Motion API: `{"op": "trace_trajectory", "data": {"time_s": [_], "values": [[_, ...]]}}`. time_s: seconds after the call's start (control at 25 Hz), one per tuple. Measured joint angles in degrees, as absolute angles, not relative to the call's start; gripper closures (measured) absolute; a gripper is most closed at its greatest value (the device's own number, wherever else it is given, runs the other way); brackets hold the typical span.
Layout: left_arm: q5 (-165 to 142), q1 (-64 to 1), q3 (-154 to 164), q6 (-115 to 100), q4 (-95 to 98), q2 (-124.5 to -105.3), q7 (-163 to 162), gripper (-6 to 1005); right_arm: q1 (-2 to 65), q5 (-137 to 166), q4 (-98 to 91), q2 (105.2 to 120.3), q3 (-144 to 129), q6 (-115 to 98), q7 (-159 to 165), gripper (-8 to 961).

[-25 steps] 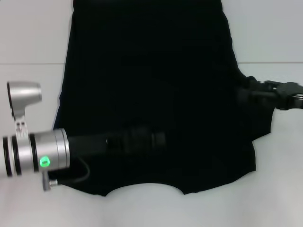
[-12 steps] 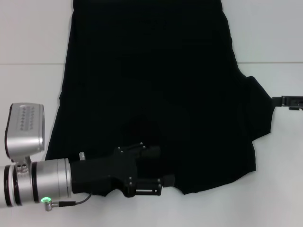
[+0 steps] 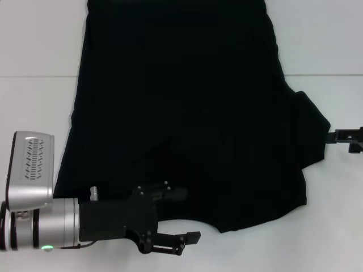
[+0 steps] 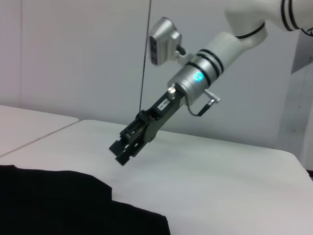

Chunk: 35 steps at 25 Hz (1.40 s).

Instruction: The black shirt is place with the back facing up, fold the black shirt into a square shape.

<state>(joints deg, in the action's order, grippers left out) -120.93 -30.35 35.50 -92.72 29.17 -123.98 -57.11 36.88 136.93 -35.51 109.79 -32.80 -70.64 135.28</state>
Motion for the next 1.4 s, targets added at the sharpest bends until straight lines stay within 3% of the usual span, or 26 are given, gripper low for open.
{"op": "trace_trajectory", "data": {"time_s": [0.92, 1.24, 1.4], "values": [[-120.81, -30.50, 34.80, -93.03, 30.49, -123.84, -57.27, 97, 41.57, 137.02, -25.88, 111.76, -33.40, -56.20, 135.16, 102], [-120.76, -30.51, 34.76, -93.30, 30.61, -123.84, -57.53, 97, 41.84, 137.02, -25.77, 112.28, -33.48, -55.45, 135.33, 357], [-120.67, -30.40, 34.72, -93.34, 30.76, -123.76, -58.19, 96, 42.05, 137.09, -25.75, 112.35, -33.70, -55.43, 135.66, 395]]}}
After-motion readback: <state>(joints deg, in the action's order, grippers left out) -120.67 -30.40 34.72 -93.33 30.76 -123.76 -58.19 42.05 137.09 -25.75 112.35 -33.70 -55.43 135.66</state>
